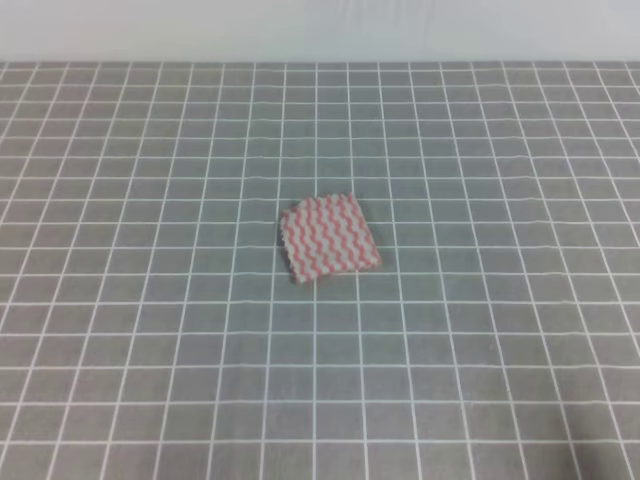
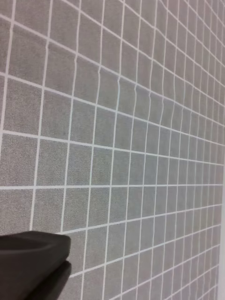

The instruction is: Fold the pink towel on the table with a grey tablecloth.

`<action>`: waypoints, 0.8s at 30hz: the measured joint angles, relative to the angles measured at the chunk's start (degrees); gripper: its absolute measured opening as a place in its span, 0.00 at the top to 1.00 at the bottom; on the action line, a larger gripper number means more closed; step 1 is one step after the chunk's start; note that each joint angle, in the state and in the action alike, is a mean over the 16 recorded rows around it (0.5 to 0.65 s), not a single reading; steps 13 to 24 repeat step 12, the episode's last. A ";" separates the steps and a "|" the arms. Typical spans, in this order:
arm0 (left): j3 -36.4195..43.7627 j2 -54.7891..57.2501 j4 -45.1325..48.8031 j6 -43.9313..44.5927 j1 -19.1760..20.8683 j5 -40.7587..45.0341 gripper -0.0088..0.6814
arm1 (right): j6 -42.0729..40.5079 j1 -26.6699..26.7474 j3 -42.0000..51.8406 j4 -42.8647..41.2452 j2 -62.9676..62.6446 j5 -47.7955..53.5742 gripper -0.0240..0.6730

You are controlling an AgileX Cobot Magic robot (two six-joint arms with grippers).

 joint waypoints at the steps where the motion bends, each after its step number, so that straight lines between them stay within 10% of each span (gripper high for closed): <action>1: 0.00 0.00 0.00 0.02 0.01 0.01 0.99 | 0.00 0.00 0.00 0.00 0.00 0.01 0.99; 24: 0.00 0.00 0.00 0.02 0.05 0.03 0.99 | 0.00 0.02 0.00 0.00 0.11 0.02 0.99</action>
